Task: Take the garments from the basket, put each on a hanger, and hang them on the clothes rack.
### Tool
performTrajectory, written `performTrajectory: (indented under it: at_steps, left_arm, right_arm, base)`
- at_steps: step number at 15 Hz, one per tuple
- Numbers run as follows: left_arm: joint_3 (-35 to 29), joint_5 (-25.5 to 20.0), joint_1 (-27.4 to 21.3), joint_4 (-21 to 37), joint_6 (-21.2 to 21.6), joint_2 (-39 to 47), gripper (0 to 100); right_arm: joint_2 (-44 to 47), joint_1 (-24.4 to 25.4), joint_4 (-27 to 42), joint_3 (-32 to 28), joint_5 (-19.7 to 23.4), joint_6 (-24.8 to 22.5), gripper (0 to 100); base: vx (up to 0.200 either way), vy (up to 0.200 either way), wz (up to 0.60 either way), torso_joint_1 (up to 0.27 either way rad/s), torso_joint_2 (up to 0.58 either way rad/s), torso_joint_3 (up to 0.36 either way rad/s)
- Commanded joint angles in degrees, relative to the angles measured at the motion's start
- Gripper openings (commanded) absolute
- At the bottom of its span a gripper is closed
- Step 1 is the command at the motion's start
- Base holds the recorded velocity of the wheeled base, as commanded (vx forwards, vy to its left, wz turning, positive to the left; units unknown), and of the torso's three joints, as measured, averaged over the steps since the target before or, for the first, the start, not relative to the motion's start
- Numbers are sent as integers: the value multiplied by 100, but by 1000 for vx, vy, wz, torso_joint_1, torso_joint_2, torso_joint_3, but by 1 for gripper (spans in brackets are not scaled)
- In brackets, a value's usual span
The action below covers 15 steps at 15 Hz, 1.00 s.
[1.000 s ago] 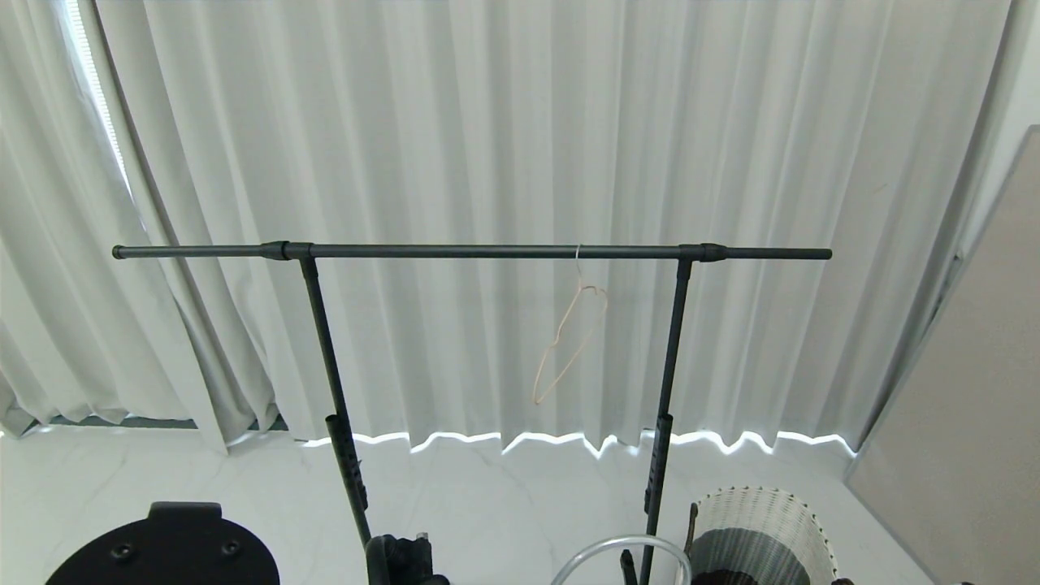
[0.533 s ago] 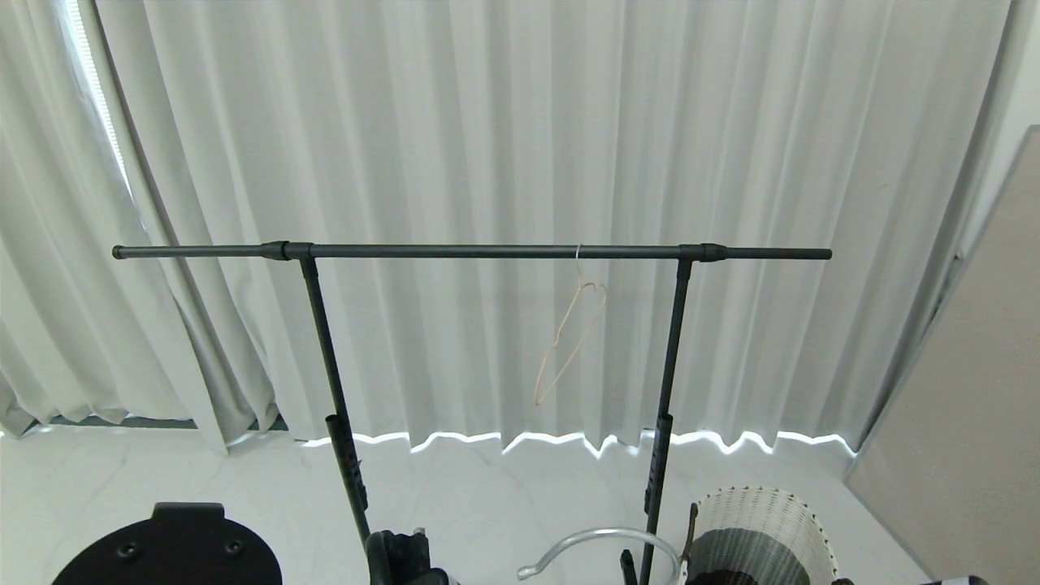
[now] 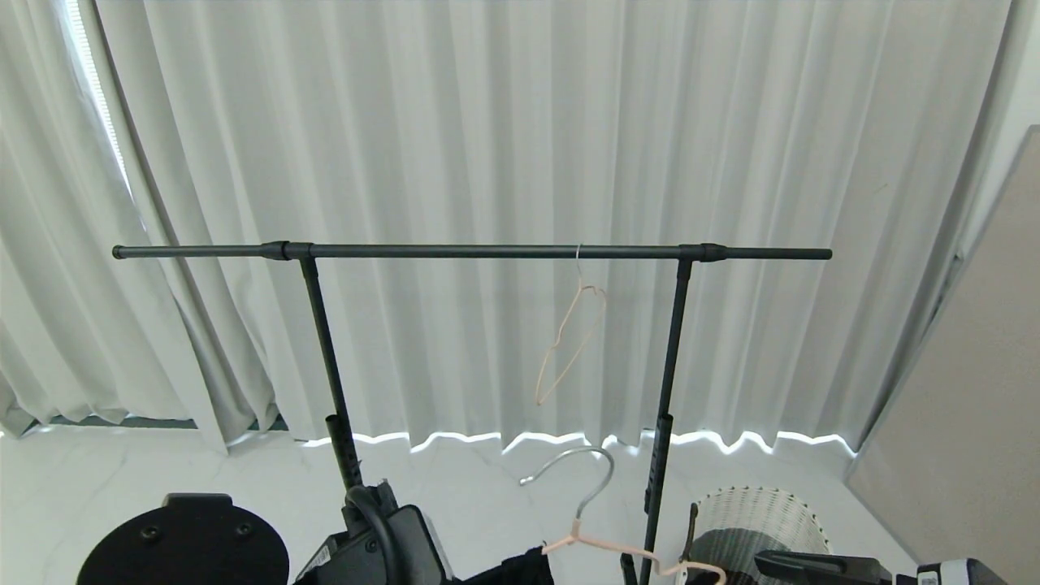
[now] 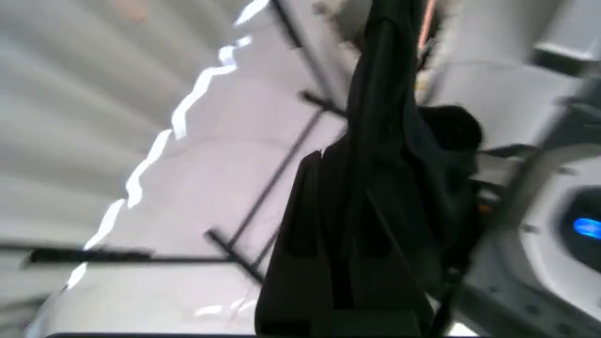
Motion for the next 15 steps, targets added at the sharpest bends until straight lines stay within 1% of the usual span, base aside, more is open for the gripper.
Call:
performTrajectory:
  at_steps: [1, 2, 3, 5, 6, 8, 9, 10, 11, 12, 13, 15]
  left_arm:
    - [-19, 342, 90, -6, 6, 60, 0]
    - [-107, 580, 99, -58, 6, 69, 0]
    - [-178, 782, 213, -181, 6, 78, 0]
    - [-274, 1133, 415, -612, 6, 113, 0]
    - [-309, 1204, 485, -770, 6, 104, 0]
    - [-353, 1230, 503, -955, 6, 51, 0]
    - [-388, 1230, 503, -999, 6, 25, 0]
    - [-441, 1230, 503, -1043, 6, -1, 0]
    - [-503, 1230, 503, -1078, 6, -1, 0]
    - [-555, 1239, 503, -1122, 15, -10, 0]
    - [-573, 1239, 503, -1131, 15, -10, 0]
    - [-643, 1239, 503, -1139, 15, -19, 0]
  right_arm:
    - [58, -3, 10, 4, -2, 2, 100]
    - [146, -3, 19, 4, 7, 11, 100]
    - [269, -38, 45, 13, 7, 20, 100]
    - [717, -293, 124, -49, 16, 64, 100]
    - [1042, -434, 124, -234, 16, 178, 100]
    - [1728, -592, 124, -902, -11, 608, 100]
    - [2079, -653, 124, -1297, -134, 819, 100]
    - [2404, -680, 124, -1631, -345, 978, 100]
    - [2677, -688, 124, -1921, -538, 1145, 100]
    - [2861, -706, 133, -2167, -635, 1285, 100]
    - [2941, -750, 133, -2264, -652, 1312, 100]
    - [3151, -1005, 133, -2475, -766, 1312, 100]
  base:
    - [0, 0, 0, 0, 0, 0]
    - [0, 0, 0, 0, 0, 0]
    - [0, 0, 0, 0, 0, 0]
    - [0, 0, 0, 0, 0, 0]
    - [0, 0, 0, 0, 0, 0]
    - [0, 0, 0, 0, 0, 0]
    - [0, 0, 0, 0, 0, 0]
    - [0, 0, 0, 0, 0, 0]
    - [0, 0, 0, 0, 0, 0]
    - [0, 0, 0, 0, 0, 0]
    - [0, 0, 0, 0, 0, 0]
    - [0, 0, 0, 0, 0, 0]
